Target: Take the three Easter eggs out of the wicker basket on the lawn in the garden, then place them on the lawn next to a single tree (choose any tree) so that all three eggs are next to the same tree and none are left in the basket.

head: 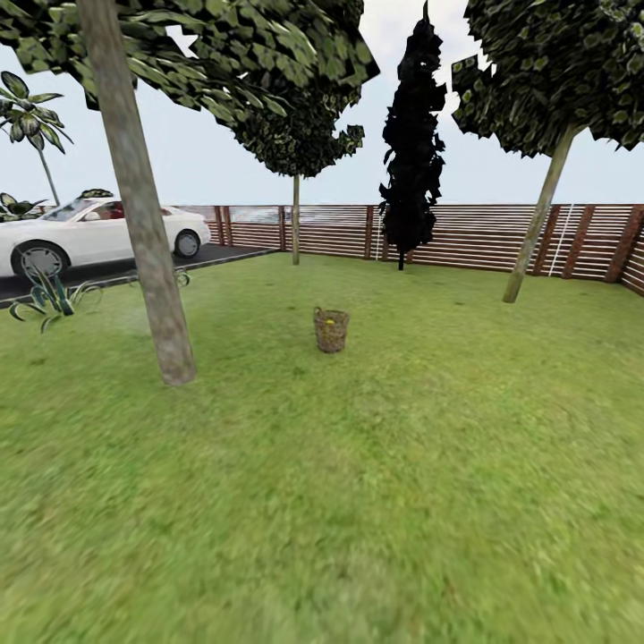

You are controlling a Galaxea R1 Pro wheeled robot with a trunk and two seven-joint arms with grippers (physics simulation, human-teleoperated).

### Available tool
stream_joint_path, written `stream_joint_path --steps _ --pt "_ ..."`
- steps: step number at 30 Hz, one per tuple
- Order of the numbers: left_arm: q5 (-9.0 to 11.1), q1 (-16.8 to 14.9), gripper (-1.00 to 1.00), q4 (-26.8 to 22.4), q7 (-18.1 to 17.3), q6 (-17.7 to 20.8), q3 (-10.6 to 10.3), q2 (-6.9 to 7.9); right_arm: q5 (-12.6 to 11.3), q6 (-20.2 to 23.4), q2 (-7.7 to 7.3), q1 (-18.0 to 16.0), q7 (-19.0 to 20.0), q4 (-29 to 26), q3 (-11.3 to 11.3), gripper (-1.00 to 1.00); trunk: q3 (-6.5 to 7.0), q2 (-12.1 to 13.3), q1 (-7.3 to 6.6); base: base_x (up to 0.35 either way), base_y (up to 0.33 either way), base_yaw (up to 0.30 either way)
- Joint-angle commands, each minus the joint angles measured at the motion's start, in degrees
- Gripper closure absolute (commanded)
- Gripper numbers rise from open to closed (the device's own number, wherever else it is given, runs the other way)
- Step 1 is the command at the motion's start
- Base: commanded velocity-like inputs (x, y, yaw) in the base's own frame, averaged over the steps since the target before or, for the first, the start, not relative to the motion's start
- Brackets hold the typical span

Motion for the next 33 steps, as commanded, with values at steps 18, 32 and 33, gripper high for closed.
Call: stream_joint_path --steps 18,32,33 --pt "0.10 0.00 -1.00 -0.10 0.20 0.39 0.06 -0.12 -0.47 0.00 0.04 -0.06 0.30 0.08 0.29 -1.00 -0.06 -0.03 0.03 0.341 -0.097 -0.180" --pt "0.10 0.00 -1.00 -0.06 0.20 0.41 0.10 -0.12 -0.47 0.09 0.08 -0.07 0.30 0.08 0.29 -1.00 -0.06 -0.03 0.03 0.341 -0.097 -0.010" --pt "0.10 0.00 -1.00 -0.06 0.20 0.39 0.08 -0.12 -0.47 0.09 0.08 -0.07 0.30 0.08 0.29 -1.00 -0.06 -0.03 0.03 0.340 -0.097 0.000"
